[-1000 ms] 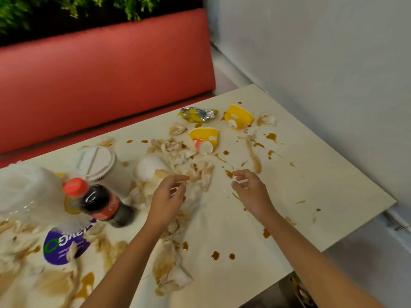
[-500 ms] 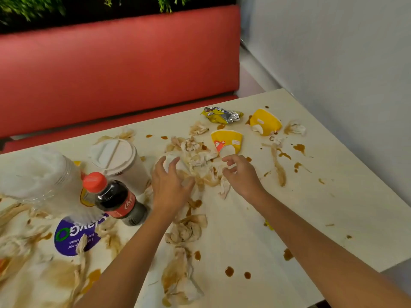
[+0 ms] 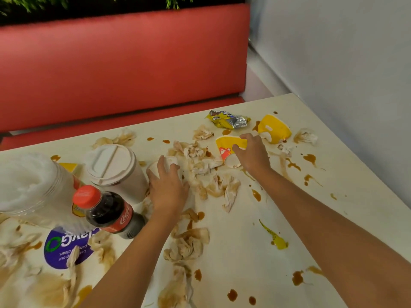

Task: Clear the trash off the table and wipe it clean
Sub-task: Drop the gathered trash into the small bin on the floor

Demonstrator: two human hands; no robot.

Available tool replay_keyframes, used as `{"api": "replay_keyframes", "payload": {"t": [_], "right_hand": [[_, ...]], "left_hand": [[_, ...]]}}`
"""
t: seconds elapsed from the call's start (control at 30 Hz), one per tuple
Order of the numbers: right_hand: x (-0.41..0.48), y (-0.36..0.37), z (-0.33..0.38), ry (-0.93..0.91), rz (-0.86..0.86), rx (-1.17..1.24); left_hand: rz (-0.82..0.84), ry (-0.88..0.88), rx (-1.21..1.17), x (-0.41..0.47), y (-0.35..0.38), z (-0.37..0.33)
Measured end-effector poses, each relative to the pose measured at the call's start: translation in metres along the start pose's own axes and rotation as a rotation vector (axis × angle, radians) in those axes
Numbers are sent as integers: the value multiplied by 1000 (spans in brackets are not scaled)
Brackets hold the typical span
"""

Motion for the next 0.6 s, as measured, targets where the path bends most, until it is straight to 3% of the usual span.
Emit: {"api": "replay_keyframes", "payload": {"t": [0.2,0.43,0.6], "right_hand": [[12,26,-2,162,154,-216],[7,34,-3,247,180,-116],[-5,18,-12,203,141,88]], "left_hand": [[-143,20,-177,-5,-19,1],[-320,30,-500,-28,-55,-20],[-270,-9,-684,-30,-59,-34]]}}
Point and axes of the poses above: each hand's wrist, its own x-axis towards the middle knuckle, its own y-axis out of the palm, z = x × y, the point moved 6 cm from there along x, towards the middle knuckle, and after that the axes turned 12 degrees about y, right-handed, at the moved point
